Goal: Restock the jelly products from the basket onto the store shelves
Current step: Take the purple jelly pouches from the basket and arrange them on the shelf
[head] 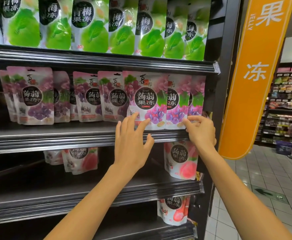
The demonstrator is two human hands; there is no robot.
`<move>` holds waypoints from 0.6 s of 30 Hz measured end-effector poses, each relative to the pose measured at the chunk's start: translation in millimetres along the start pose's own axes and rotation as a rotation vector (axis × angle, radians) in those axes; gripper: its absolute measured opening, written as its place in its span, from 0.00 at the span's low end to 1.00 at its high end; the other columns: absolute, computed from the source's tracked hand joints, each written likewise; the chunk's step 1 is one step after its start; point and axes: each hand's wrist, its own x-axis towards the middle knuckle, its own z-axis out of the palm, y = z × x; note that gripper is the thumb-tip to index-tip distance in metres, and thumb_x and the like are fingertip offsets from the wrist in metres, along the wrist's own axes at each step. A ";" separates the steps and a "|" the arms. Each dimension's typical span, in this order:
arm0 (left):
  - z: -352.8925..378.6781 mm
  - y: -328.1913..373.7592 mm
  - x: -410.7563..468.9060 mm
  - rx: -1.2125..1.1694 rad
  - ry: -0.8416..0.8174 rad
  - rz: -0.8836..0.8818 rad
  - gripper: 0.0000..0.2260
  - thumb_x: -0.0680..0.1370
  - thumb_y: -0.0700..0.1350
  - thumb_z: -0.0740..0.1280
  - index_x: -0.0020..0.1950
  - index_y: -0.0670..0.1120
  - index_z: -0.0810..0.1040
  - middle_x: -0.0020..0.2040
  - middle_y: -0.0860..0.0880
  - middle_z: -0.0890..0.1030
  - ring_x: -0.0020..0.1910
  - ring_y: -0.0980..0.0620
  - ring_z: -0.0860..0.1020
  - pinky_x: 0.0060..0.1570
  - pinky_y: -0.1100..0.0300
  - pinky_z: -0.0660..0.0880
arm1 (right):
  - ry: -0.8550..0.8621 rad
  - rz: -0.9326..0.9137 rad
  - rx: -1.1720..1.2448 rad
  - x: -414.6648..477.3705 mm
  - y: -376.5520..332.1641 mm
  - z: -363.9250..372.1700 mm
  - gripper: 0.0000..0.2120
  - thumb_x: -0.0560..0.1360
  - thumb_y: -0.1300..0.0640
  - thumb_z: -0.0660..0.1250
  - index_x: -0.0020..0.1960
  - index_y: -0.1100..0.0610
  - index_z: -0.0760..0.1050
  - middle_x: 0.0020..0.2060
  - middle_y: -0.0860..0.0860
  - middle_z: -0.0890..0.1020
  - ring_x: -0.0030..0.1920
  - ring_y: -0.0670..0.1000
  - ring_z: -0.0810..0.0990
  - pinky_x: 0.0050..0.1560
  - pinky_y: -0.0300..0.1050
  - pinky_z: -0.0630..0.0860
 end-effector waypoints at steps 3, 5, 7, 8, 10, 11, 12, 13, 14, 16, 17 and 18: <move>-0.8 1.0 -3.0 -0.045 0.012 -0.013 0.20 0.80 0.49 0.64 0.72 0.52 0.71 0.76 0.48 0.65 0.76 0.48 0.58 0.77 0.46 0.50 | 0.047 -0.092 0.052 -9.7 2.1 1.0 0.07 0.76 0.47 0.69 0.53 0.47 0.77 0.28 0.42 0.79 0.40 0.45 0.80 0.50 0.47 0.73; -2.1 2.5 -8.0 -0.106 0.054 -0.007 0.18 0.79 0.47 0.65 0.69 0.51 0.74 0.73 0.49 0.69 0.74 0.49 0.62 0.76 0.46 0.53 | 0.047 -0.151 0.115 -19.2 1.4 1.3 0.06 0.77 0.49 0.68 0.52 0.49 0.76 0.27 0.45 0.79 0.39 0.45 0.80 0.45 0.43 0.71; -3.9 3.0 -16.4 -0.175 0.128 0.004 0.15 0.78 0.44 0.65 0.64 0.49 0.77 0.66 0.51 0.75 0.68 0.52 0.68 0.73 0.51 0.60 | -0.010 -0.177 0.202 -31.2 -1.1 4.1 0.05 0.78 0.49 0.66 0.50 0.50 0.77 0.28 0.47 0.80 0.36 0.48 0.81 0.41 0.42 0.73; -5.0 2.4 -22.3 -0.209 0.160 -0.007 0.13 0.78 0.44 0.65 0.61 0.49 0.78 0.62 0.53 0.78 0.64 0.55 0.70 0.69 0.57 0.63 | -0.049 -0.178 0.250 -38.5 -1.4 7.0 0.05 0.78 0.49 0.65 0.47 0.49 0.77 0.28 0.48 0.80 0.34 0.48 0.80 0.39 0.43 0.74; -6.1 -1.1 -39.9 -0.314 0.171 -0.080 0.09 0.77 0.44 0.63 0.54 0.51 0.80 0.52 0.57 0.79 0.53 0.60 0.71 0.57 0.67 0.65 | -0.119 -0.166 0.335 -57.3 2.0 14.5 0.10 0.79 0.51 0.63 0.41 0.49 0.78 0.25 0.48 0.78 0.28 0.44 0.75 0.33 0.39 0.71; -5.8 -5.1 -51.6 -0.383 0.146 -0.129 0.07 0.76 0.45 0.62 0.50 0.51 0.80 0.48 0.58 0.79 0.49 0.62 0.71 0.51 0.70 0.65 | -0.155 -0.156 0.361 -69.2 5.9 18.9 0.12 0.80 0.52 0.62 0.40 0.50 0.79 0.24 0.47 0.77 0.26 0.43 0.73 0.31 0.37 0.70; -5.1 -10.4 -65.4 -0.449 0.104 -0.183 0.07 0.76 0.45 0.62 0.47 0.52 0.79 0.44 0.59 0.79 0.46 0.61 0.71 0.47 0.72 0.65 | -0.200 -0.142 0.377 -83.1 11.0 23.7 0.14 0.80 0.52 0.61 0.39 0.51 0.80 0.23 0.47 0.76 0.25 0.42 0.72 0.29 0.35 0.69; -4.1 -17.1 -81.0 -0.502 0.054 -0.239 0.06 0.77 0.45 0.62 0.45 0.52 0.79 0.42 0.60 0.78 0.43 0.60 0.71 0.44 0.72 0.65 | -0.258 -0.118 0.386 -98.9 18.3 29.1 0.15 0.80 0.51 0.60 0.39 0.52 0.80 0.22 0.47 0.76 0.25 0.42 0.71 0.29 0.35 0.68; -2.6 -25.5 -98.8 -0.542 0.000 -0.293 0.07 0.78 0.45 0.62 0.44 0.51 0.79 0.40 0.60 0.78 0.41 0.59 0.72 0.41 0.72 0.65 | -0.321 -0.083 0.388 -117.6 27.8 35.5 0.16 0.80 0.50 0.60 0.39 0.52 0.80 0.22 0.47 0.76 0.25 0.43 0.71 0.28 0.35 0.68; 2.5 -46.3 -140.1 -0.585 -0.105 -0.411 0.07 0.79 0.41 0.64 0.44 0.47 0.81 0.39 0.56 0.79 0.38 0.58 0.73 0.41 0.68 0.67 | -0.421 0.000 0.366 -160.5 51.5 49.5 0.14 0.80 0.49 0.60 0.41 0.51 0.80 0.23 0.48 0.76 0.25 0.44 0.71 0.28 0.36 0.68; 5.5 -58.5 -162.9 -0.593 -0.151 -0.478 0.06 0.78 0.39 0.65 0.44 0.45 0.81 0.40 0.51 0.81 0.39 0.55 0.74 0.41 0.64 0.69 | -0.460 0.056 0.351 -184.3 65.4 56.6 0.12 0.79 0.50 0.60 0.42 0.50 0.80 0.23 0.48 0.76 0.25 0.44 0.71 0.28 0.36 0.68; 9.5 -72.0 -186.5 -0.602 -0.197 -0.546 0.06 0.78 0.38 0.65 0.44 0.44 0.81 0.41 0.47 0.82 0.40 0.50 0.76 0.41 0.59 0.71 | -0.497 0.117 0.335 -208.4 80.5 64.1 0.10 0.78 0.50 0.60 0.43 0.48 0.79 0.23 0.48 0.77 0.24 0.44 0.71 0.28 0.36 0.67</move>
